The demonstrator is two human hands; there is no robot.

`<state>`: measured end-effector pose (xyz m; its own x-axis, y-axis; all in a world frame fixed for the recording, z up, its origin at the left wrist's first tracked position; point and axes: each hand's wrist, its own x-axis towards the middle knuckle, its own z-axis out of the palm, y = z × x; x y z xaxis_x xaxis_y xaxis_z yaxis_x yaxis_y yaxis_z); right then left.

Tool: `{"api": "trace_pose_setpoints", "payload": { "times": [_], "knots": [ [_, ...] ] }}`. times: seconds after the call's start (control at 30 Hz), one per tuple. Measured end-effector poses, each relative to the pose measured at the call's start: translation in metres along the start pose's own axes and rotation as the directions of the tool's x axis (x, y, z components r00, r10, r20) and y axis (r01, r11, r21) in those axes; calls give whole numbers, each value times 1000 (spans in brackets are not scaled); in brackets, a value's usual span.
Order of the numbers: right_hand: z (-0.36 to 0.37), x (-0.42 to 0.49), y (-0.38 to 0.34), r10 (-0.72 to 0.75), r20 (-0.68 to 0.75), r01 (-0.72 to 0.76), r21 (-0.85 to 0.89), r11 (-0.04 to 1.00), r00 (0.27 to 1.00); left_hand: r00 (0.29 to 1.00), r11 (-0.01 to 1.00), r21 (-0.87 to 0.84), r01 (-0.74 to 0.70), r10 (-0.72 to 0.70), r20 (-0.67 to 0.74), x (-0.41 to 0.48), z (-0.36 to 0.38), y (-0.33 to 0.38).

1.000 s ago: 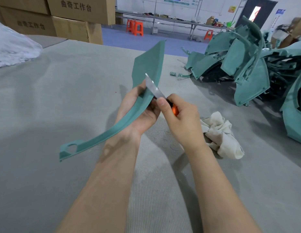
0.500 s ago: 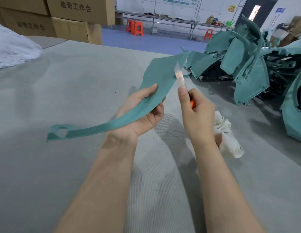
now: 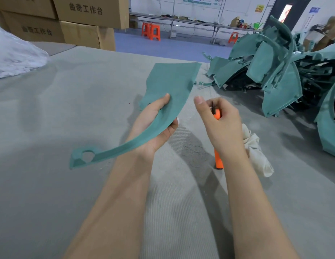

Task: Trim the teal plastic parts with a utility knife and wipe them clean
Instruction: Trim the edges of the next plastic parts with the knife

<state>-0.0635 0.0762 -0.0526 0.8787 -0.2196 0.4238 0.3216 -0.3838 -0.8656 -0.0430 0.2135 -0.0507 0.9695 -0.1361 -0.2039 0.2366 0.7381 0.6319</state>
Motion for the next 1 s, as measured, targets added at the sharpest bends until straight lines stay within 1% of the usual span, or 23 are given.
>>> {"api": "trace_pose_setpoints", "payload": {
  "times": [0.07,0.13,0.23,0.33,0.43,0.6,0.8,1.0],
  "knots": [
    [-1,-1,-5,65,118,-81,139,987,991,999,999,26,-39,39,4,0,0,-1],
    [-2,-2,-9,110,215,-156,210,965,970,996,992,88,-86,83,31,0,-1,-1],
    [-4,-4,-14,124,313,-205,240,949,942,989,969,200,-146,136,63,-1,1,-2],
    [-5,-5,-16,126,352,-215,227,950,927,979,931,301,-206,195,66,-1,4,-3],
    [-6,-5,-17,121,375,-215,220,951,919,972,904,359,-233,224,68,-3,6,-3],
    [-6,-5,-15,104,362,-167,147,975,926,973,894,387,-225,224,49,-5,5,-1],
    [-9,-1,-10,151,292,-213,191,958,944,967,901,359,-243,256,11,-8,6,-1],
    [-6,-5,-16,152,298,-211,176,961,942,938,865,391,-314,345,-10,-6,5,-2]
  ]
}}
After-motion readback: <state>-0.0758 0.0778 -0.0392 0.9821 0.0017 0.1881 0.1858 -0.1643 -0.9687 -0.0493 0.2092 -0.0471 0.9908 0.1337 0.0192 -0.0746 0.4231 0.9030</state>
